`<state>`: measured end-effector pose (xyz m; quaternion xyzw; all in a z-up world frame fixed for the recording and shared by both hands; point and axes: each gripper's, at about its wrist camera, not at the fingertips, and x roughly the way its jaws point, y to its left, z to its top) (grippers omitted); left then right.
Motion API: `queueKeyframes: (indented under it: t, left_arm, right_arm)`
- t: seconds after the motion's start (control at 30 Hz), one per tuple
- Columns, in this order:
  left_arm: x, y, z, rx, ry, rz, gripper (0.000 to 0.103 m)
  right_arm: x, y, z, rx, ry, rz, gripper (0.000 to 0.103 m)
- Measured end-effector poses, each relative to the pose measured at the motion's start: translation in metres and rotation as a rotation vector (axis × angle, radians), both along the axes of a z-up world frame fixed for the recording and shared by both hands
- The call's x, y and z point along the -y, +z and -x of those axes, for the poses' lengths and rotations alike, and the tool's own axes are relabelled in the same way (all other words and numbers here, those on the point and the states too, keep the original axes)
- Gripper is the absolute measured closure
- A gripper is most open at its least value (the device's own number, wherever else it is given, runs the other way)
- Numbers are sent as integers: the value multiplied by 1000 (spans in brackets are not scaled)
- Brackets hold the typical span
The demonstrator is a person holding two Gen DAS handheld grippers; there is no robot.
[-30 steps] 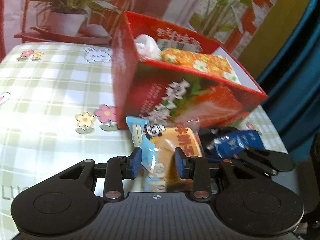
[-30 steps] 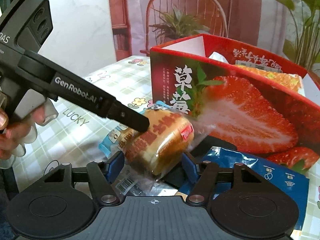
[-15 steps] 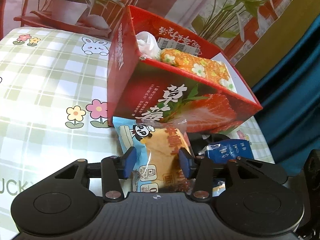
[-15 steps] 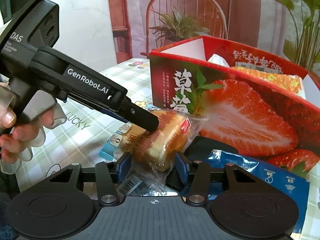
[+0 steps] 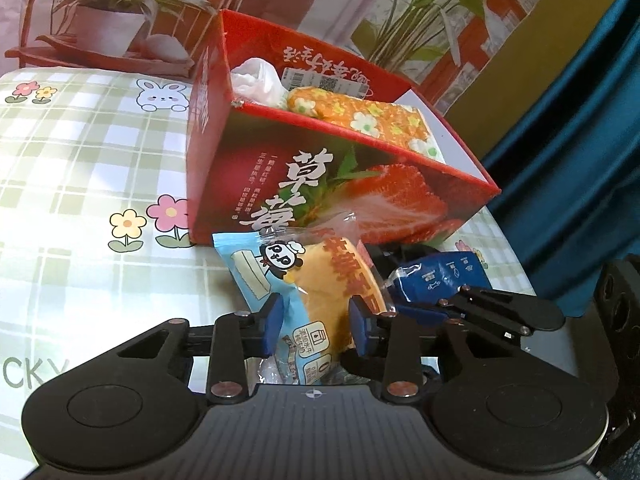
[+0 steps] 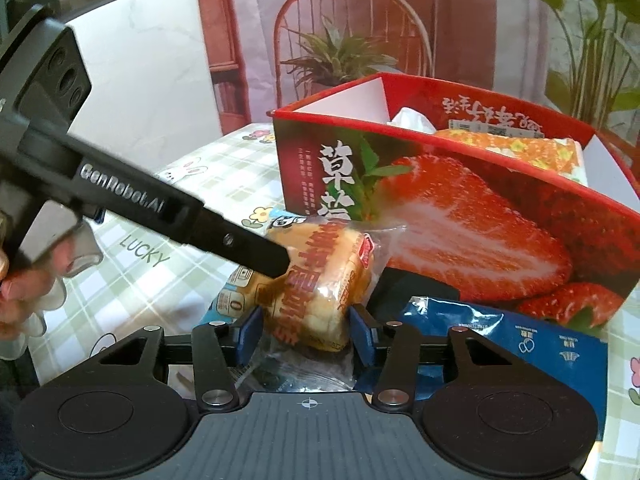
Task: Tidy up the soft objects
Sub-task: 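Close the left and right grippers on the wrapped bun, then lift the wrapped bun with both grippers and lower it into the red box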
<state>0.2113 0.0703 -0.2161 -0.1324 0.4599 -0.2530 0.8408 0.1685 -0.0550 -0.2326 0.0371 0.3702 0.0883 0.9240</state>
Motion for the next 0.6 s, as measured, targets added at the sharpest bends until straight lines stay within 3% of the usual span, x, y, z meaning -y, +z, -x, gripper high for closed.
queueKeyframes:
  t: [0.27, 0.6]
  left_arm:
    - [3, 5, 2, 16, 13, -7, 65]
    - [-7, 58, 15, 157, 22, 25, 65]
  right_arm:
    - [-1, 2, 0, 5, -1, 6, 60]
    - [1, 45, 10, 134, 14, 10, 63]
